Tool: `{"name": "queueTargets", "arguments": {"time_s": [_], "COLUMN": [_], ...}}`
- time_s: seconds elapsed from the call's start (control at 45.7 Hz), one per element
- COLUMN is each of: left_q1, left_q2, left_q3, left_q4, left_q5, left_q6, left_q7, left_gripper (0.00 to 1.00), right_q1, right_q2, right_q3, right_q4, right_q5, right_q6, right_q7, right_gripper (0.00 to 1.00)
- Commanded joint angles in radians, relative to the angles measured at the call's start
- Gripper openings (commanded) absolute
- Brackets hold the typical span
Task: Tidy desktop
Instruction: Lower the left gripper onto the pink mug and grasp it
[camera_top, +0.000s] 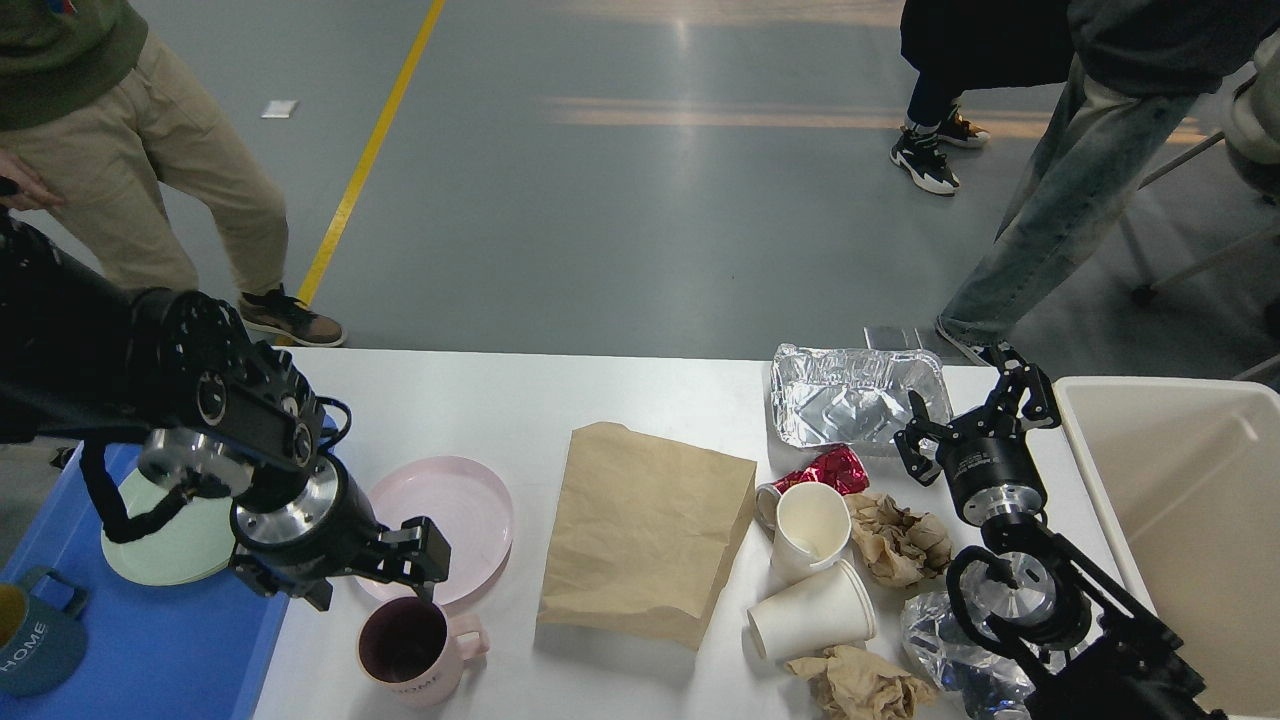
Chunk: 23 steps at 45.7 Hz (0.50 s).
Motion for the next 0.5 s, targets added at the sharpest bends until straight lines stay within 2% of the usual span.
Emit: {"name": "queueTargets", "arguments": {"time_s": [0.0, 0.197, 0.481], "left_q1": [0.119, 0.271, 0.37], "left_q2": [0.0, -0.018, -0.033], "left_q3": [0.001, -0.016, -0.027], "left_q4": [0.026, 0.082, 0.178], "left_q5": [0.003, 0.0, -0.001], "left_q6": [0.079, 0.223, 0.239], "left_q7": [0.0, -0.001, -0.001], "left_gripper": [0.88, 0.85, 0.83], "right_q1": [0.0, 0.0, 0.0], "right_q2": [0.0, 0.0, 0.0], "right_q3": [0.0, 0.0, 0.0], "right_q4": [0.0, 0.0, 0.0], "right_q5": [0.0, 0.0, 0.0], "right_q6": [0.0, 0.0, 0.0], "right_q7": [0.0, 0.0, 0.0], "right_gripper": [1.0, 1.0, 1.0]}}
